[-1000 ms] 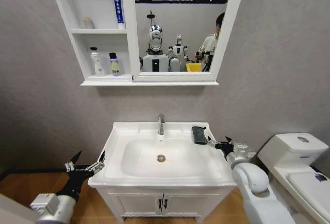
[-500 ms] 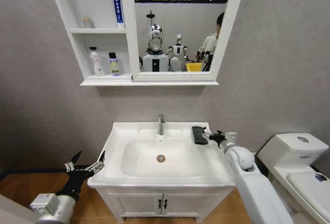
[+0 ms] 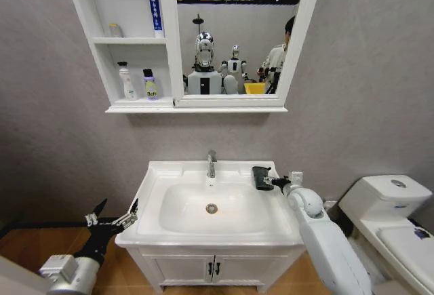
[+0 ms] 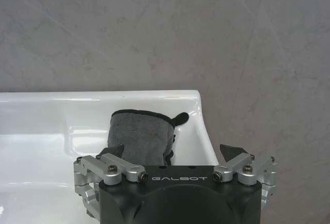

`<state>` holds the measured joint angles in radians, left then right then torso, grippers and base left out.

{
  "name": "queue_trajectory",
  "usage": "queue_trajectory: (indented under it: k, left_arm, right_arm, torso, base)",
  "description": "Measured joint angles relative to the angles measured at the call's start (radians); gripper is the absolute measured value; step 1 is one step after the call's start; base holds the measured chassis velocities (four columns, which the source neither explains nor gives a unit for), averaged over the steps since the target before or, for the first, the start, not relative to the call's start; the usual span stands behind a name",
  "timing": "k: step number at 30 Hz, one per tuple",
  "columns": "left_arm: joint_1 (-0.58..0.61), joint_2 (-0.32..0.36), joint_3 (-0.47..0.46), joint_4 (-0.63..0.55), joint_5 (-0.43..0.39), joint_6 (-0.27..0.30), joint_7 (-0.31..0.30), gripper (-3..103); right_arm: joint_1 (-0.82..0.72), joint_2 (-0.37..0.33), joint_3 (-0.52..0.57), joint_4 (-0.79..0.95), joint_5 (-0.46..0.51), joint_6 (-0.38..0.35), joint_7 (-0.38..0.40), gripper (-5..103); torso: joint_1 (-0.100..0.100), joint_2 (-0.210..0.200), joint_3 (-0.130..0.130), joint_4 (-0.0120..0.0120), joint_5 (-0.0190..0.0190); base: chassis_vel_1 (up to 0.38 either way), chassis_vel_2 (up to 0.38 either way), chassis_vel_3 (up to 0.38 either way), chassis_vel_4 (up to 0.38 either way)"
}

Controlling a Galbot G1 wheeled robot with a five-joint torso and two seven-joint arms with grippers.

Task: Move facial cleanser and shampoo from washbasin to cabinet, then wipe washbasin with towel.

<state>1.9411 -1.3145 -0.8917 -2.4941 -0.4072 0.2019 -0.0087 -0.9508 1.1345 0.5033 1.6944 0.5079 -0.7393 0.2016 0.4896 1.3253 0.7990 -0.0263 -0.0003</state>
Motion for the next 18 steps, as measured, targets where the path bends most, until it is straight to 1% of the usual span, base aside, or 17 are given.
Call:
queue_trajectory:
  k: [1, 3, 13, 14, 15, 16, 18]
  left_arm:
    - [0.000, 0.000, 0.000, 0.000, 0.000, 0.000, 0.000, 100]
    - [0.000, 0.000, 0.000, 0.000, 0.000, 0.000, 0.000, 100]
    - [0.000, 0.000, 0.000, 0.000, 0.000, 0.000, 0.000, 100]
    - [0.000, 0.000, 0.000, 0.000, 0.000, 0.000, 0.000, 100]
    - [0.000, 0.000, 0.000, 0.000, 0.000, 0.000, 0.000, 100]
    - [0.000, 0.000, 0.000, 0.000, 0.000, 0.000, 0.000, 100]
    - [0.000, 0.000, 0.000, 0.000, 0.000, 0.000, 0.000, 100]
  right_arm:
    - [0.000, 0.000, 0.000, 0.000, 0.000, 0.000, 0.000, 100]
    - [0.016, 0.001, -0.007, -0.027, 0.000, 0.000, -0.026, 100]
    - [0.061, 0.014, -0.035, -0.088, -0.006, 0.002, -0.052, 100]
    - [0.066, 0.015, -0.038, -0.098, -0.008, 0.002, -0.055, 103]
    - [0.066, 0.015, -0.038, -0.098, -0.008, 0.002, -0.055, 103]
    - [0.068, 0.016, -0.039, -0.103, -0.008, 0.002, -0.058, 99]
    - [0.072, 0.018, -0.040, -0.112, -0.010, 0.006, -0.067, 99]
  torso:
    - [0.000, 0.000, 0.000, 0.0000, 0.0000]
    - [0.000, 0.000, 0.000, 0.0000, -0.0001]
    - [0.000, 0.000, 0.000, 0.0001, 0.0000]
    - [0.000, 0.000, 0.000, 0.0001, 0.0000]
    - [0.000, 0.000, 0.000, 0.0001, 0.0000]
    - [0.000, 0.000, 0.000, 0.0001, 0.0000]
    - [0.000, 0.000, 0.000, 0.0001, 0.0000]
  base:
    - [0.000, 0.000, 0.000, 0.000]
    - [0.000, 0.000, 0.000, 0.000]
    - [0.000, 0.000, 0.000, 0.000]
    - [0.000, 0.000, 0.000, 0.000]
    - [0.000, 0.000, 0.000, 0.000]
    - [0.000, 0.000, 0.000, 0.000]
    - [0.000, 0.000, 0.000, 0.000]
